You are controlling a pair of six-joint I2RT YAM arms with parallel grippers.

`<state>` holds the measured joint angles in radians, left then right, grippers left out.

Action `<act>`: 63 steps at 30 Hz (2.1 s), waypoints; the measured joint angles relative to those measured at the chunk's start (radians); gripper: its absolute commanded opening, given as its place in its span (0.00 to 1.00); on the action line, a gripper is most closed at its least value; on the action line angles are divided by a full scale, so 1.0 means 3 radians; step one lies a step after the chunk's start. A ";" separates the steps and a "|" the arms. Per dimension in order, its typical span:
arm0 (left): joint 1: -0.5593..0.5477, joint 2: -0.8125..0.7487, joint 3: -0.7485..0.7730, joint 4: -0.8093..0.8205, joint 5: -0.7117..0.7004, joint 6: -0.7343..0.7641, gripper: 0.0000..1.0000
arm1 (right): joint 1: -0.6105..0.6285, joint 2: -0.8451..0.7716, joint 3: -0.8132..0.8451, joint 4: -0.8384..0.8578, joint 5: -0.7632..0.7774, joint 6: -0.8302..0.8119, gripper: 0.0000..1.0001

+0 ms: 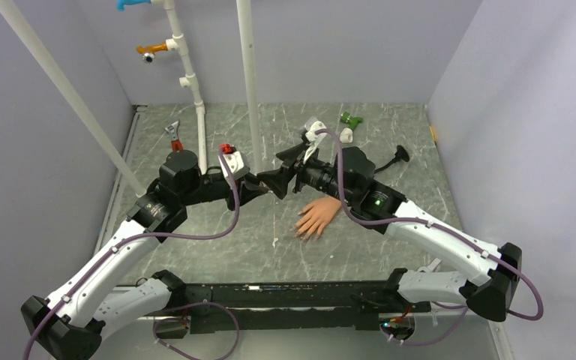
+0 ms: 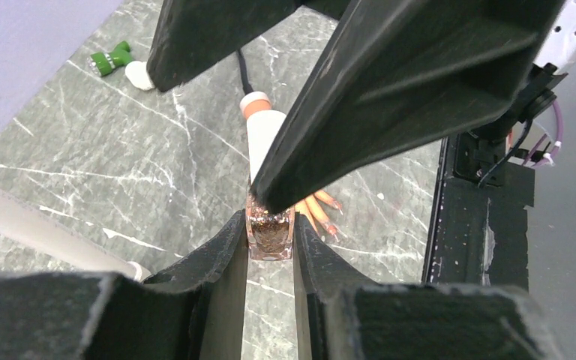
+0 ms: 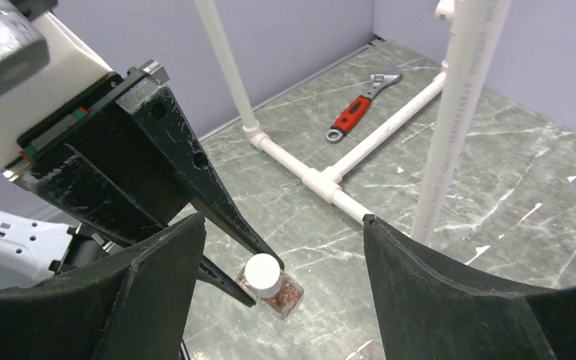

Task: Paint the nails
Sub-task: Unscrew the nail polish bottle, then paint the nail polish on the nail.

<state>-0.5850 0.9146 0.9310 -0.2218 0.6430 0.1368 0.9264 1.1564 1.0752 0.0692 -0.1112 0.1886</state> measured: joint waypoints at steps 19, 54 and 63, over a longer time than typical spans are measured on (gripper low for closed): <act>0.0004 -0.0001 0.0000 0.0070 -0.0947 -0.0055 0.00 | 0.0009 0.0118 0.0589 -0.0641 0.1161 0.0711 0.87; -0.0100 0.0032 0.0000 0.0046 -0.1292 0.0131 0.00 | -0.0505 0.0846 0.1347 -0.1329 -0.0075 0.1221 0.64; -0.0151 0.0056 0.0000 0.0042 -0.1413 0.0160 0.00 | -0.0505 0.0991 0.1347 -0.1433 -0.0402 0.1219 0.54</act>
<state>-0.6304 0.9314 0.9310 -0.2092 0.2192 0.1848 0.7750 1.4536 1.4792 -0.3607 -0.2317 0.5545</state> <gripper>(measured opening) 0.277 0.561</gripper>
